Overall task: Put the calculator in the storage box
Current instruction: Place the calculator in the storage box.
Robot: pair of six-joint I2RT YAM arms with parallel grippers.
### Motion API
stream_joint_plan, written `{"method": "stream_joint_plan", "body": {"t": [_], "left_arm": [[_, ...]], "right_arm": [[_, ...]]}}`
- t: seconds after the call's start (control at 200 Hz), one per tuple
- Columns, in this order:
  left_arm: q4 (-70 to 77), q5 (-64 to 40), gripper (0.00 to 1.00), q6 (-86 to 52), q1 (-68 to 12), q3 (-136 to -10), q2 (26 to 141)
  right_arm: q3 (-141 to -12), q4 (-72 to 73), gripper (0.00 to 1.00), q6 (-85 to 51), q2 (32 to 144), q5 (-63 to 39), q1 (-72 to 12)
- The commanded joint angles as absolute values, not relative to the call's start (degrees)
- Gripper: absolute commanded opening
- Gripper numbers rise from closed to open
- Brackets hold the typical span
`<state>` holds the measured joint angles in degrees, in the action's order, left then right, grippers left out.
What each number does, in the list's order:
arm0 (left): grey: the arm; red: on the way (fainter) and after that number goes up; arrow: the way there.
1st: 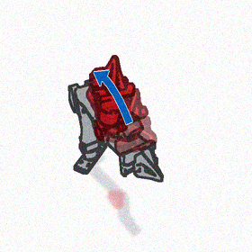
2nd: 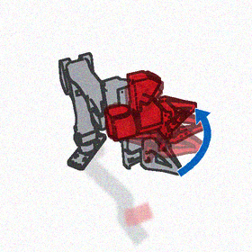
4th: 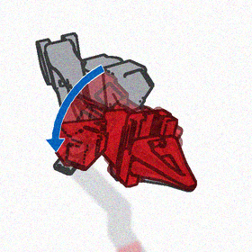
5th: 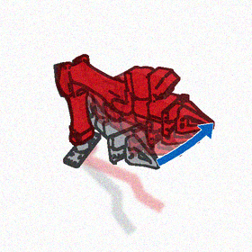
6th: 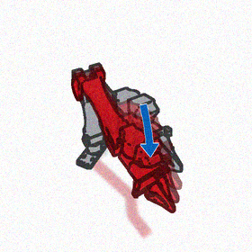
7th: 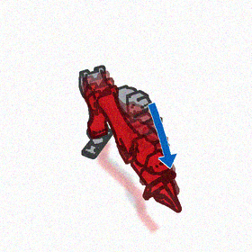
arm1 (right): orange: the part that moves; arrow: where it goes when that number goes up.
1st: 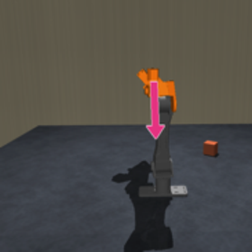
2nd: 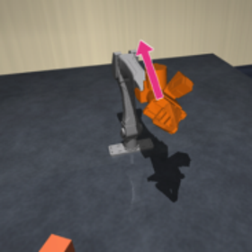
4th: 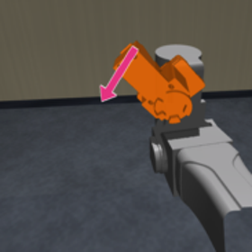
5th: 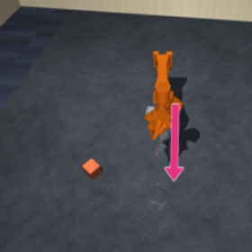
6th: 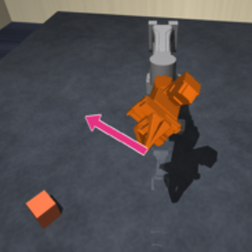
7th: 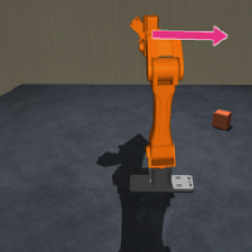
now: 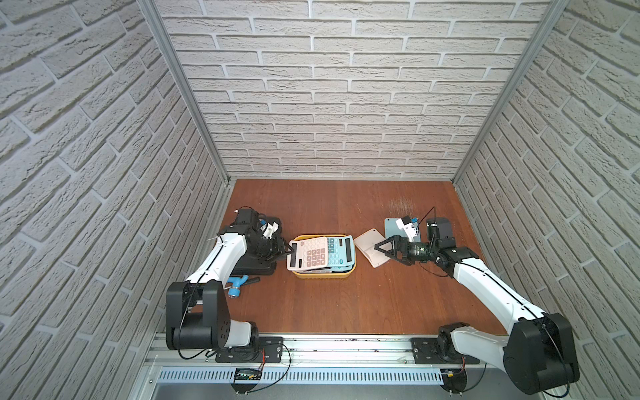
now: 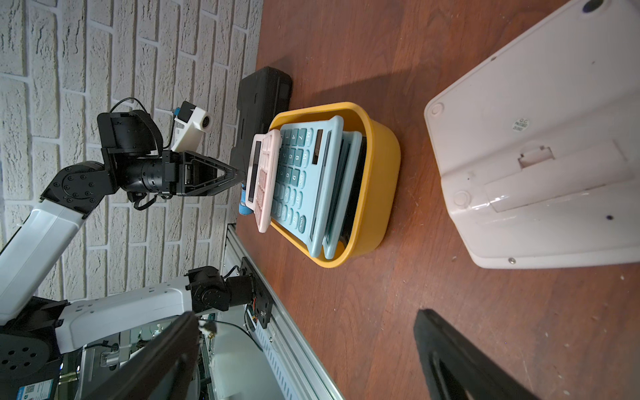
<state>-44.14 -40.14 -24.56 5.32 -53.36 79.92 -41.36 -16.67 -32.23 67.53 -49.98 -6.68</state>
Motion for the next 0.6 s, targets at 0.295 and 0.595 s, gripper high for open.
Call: {"method": "stream_joint_plan", "body": {"t": [0.295,0.595], "left_arm": [[-41.9,-38.4,0.47,-28.8,4.3,-53.5,78.1],[-44.0,-31.2,0.7,-31.2,4.4,-53.8,72.5]], "right_arm": [[-40.5,-13.8,1.0,-32.6,66.2,-51.2,-6.3],[-40.6,-14.6,1.0,-32.1,66.0,-51.2,-6.3]]}}
